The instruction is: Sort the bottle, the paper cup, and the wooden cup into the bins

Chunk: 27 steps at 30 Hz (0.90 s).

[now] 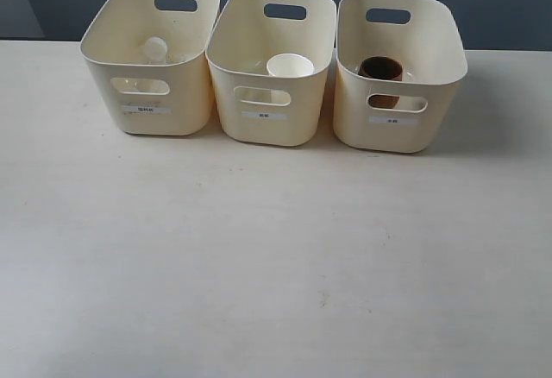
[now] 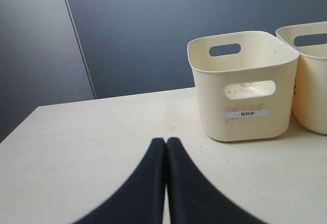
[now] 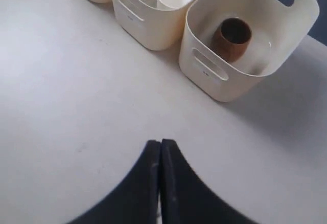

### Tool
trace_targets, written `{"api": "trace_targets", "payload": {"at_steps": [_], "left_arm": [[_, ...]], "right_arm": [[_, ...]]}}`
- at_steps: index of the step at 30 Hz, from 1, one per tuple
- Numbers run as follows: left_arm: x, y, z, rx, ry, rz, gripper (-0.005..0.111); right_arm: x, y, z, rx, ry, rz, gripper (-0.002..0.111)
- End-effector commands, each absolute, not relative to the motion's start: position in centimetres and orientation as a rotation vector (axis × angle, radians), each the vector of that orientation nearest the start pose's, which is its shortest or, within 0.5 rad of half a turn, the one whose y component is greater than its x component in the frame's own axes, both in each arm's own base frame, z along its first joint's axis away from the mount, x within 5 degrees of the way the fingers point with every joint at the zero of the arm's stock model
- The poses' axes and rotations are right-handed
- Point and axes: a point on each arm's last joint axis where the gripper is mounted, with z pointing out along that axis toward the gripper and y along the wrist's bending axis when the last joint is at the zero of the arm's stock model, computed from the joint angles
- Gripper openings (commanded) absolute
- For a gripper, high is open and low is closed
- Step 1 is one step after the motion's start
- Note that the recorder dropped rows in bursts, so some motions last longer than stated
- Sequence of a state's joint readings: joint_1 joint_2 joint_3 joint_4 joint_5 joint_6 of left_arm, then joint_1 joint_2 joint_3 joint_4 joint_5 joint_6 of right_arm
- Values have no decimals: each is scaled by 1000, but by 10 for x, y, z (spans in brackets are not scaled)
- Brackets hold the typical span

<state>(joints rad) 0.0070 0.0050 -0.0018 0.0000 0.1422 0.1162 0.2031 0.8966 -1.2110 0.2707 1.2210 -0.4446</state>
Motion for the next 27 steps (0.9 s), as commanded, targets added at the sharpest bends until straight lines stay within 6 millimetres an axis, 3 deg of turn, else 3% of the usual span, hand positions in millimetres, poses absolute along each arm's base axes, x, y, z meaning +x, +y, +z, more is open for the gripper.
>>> {"api": "trace_targets", "payload": {"at_steps": [1,8,11,14,16,19,27], "left_arm": [[56,0,201,87,1617,94,0],[56,0,201,87,1617,94,0],[56,0,201,87,1617,94,0],[56,0,201,87,1617,94,0],[56,0,201,87,1617,94,0],[56,0,201,87,1617,94,0],[56,0,201,87,1617,94,0]], "right_arm": [[119,52,428,-741,2189,293,-1],[115,53,430,-742,2175,320,-1],[118,52,431,-666,2165,321,-1],[96,43,434,-490,1926,303,-1],[72,35,417,-408,1741,284,-1],[46,24,389,-342,1611,210,-1],[17,13,328,-157,1488,58,-1]]}}
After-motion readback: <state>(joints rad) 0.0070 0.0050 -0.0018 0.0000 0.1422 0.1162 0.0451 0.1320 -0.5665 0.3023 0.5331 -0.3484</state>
